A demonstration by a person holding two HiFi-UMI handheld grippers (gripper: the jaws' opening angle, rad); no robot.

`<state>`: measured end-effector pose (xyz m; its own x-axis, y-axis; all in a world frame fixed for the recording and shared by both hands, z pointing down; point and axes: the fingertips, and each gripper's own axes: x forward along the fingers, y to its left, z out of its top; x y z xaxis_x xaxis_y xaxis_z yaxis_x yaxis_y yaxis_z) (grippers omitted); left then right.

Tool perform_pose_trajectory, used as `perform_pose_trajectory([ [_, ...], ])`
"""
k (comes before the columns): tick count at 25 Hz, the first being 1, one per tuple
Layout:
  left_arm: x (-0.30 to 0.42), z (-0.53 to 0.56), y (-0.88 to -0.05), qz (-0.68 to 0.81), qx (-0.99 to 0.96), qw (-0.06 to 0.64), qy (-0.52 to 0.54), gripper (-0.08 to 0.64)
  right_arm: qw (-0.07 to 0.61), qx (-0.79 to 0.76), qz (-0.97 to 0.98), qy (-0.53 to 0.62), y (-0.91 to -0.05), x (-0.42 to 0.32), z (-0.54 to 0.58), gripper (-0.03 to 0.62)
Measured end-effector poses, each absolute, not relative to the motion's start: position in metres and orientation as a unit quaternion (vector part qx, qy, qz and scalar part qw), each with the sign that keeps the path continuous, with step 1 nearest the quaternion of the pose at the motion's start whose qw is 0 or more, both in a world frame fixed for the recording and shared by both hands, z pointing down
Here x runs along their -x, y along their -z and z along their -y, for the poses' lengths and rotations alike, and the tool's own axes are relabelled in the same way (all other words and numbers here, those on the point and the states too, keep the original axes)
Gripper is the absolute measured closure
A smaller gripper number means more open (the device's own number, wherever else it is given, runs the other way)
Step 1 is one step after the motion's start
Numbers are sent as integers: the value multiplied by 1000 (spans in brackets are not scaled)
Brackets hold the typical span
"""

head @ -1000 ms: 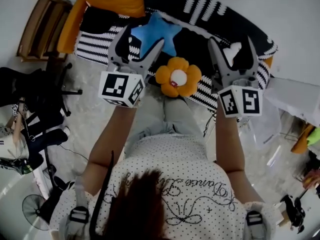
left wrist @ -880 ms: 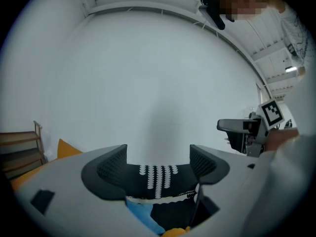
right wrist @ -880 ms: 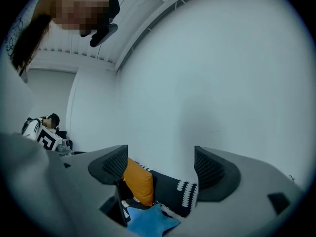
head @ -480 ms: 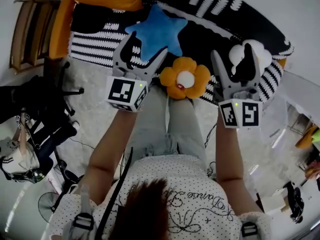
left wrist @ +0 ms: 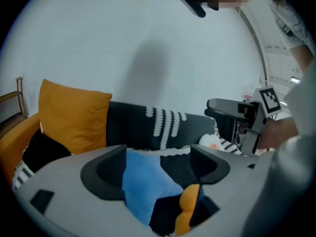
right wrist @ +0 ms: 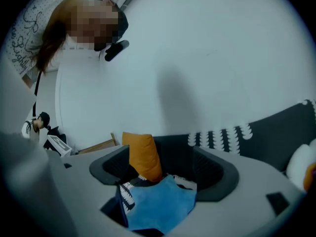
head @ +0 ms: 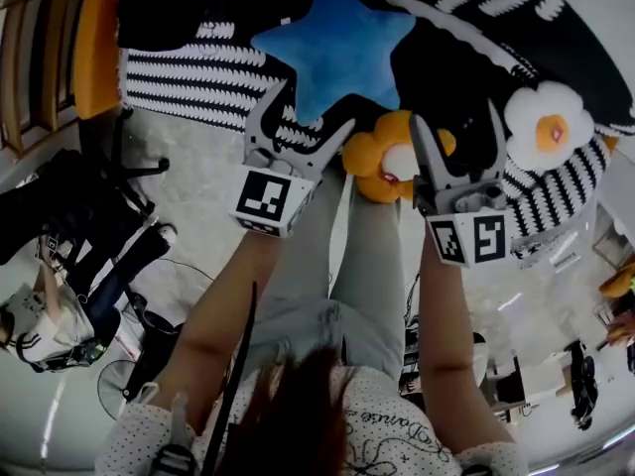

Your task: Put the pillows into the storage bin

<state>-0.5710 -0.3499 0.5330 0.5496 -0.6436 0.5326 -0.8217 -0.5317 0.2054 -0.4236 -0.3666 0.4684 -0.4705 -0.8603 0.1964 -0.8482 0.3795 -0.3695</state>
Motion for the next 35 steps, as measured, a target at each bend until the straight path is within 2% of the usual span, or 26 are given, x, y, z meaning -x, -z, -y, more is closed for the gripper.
perform_pose_trajectory([
  [8, 607, 328, -682, 430, -815, 291, -258, 169, -53, 499, -827, 254, -639, 464, 365, 210],
  [18, 618, 299, -772, 429, -785, 318, -316, 151, -208, 452, -815, 297, -790, 476, 335, 172],
  [22, 614, 297, -786, 424, -779, 322, -330, 135, -227, 446, -813, 298, -800, 475, 338, 138],
  [28, 622, 297, -806, 419, -769, 321, -360, 135, -267, 379, -834, 299, -811, 495, 322, 145],
  [30, 624, 298, -811, 410, -769, 318, -374, 139, -304, 354, -837, 286, -816, 503, 318, 170],
  [31, 623, 297, -811, 404, -768, 322, -378, 148, -317, 350, -835, 282, -815, 503, 317, 212],
  [35, 605, 296, -798, 385, -779, 343, -356, 208, -311, 358, -830, 292, -798, 485, 322, 268],
])
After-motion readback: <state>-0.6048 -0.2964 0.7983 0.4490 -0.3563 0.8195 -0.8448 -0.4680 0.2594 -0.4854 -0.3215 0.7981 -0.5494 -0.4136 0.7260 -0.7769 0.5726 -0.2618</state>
